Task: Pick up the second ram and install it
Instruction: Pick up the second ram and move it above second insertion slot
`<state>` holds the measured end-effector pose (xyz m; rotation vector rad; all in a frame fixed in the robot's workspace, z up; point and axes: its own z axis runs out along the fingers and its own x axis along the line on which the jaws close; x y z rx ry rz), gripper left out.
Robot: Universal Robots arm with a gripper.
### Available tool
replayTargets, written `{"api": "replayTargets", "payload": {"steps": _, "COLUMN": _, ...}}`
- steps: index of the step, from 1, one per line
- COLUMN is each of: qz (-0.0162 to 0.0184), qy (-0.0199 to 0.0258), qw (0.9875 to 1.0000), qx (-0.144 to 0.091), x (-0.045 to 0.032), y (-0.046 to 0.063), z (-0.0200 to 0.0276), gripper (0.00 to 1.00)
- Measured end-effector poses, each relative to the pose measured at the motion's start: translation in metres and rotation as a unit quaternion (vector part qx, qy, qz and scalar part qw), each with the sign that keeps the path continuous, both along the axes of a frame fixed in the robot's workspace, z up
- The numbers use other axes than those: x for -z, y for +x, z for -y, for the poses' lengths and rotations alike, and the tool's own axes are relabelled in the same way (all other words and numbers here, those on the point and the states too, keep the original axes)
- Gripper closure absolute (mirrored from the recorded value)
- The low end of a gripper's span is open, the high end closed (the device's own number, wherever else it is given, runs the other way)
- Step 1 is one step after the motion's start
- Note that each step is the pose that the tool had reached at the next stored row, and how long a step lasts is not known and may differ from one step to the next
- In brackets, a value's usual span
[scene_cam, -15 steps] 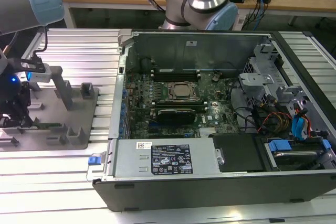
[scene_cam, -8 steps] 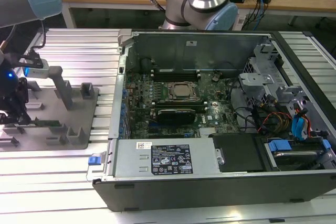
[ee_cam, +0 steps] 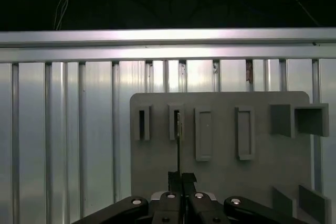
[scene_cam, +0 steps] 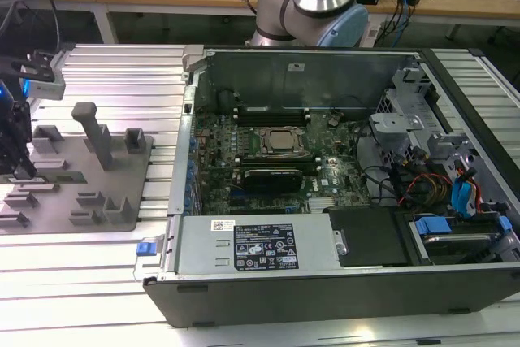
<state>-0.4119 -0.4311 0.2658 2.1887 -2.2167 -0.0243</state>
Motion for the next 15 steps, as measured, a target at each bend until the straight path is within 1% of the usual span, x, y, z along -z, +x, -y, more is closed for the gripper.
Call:
{"api": "replayTargets", "payload": {"steps": 3, "qz": 0.0, "qy": 0.0001, "qw": 1.0, "qx": 0.0, "x": -0.0065, "y": 0.0, "z": 0.0, "gripper": 0.91}}
{"api": "replayTargets", "payload": {"steps": 4, "qz": 0.0001, "qy": 0.0, "qw": 1.0, "qx": 0.0, "x": -0.0139, "y": 0.0, "z": 0.0, "gripper": 0.91}}
{"api": "replayTargets", "payload": {"steps": 5, "qz": 0.0001, "qy": 0.0, "qw": 1.0, "qx": 0.0, "x": -0.0189, "y": 0.0, "z": 0.0, "gripper": 0.91}}
{"api": "replayTargets", "payload": {"steps": 9, "qz": 0.0003, "qy": 0.0, "qw": 1.0, "qx": 0.0, "x": -0.0532, "y": 0.0, "z": -0.0001, "gripper": 0.91}}
{"api": "replayTargets", "payload": {"steps": 13, "qz": 0.0006, "qy": 0.0, "qw": 1.0, "qx": 0.0, "x": -0.0763, "y": 0.0, "z": -0.0001, "gripper": 0.91}}
{"api": "replayTargets", "payload": {"steps": 14, "qz": 0.0007, "qy": 0.0001, "qw": 1.0, "qx": 0.0, "x": -0.0809, "y": 0.0, "z": -0.0001, "gripper": 0.91}}
{"api": "replayTargets", "payload": {"steps": 15, "qz": 0.0008, "qy": 0.0, "qw": 1.0, "qx": 0.0, "x": -0.0839, "y": 0.0, "z": -0.0001, "gripper": 0.91}}
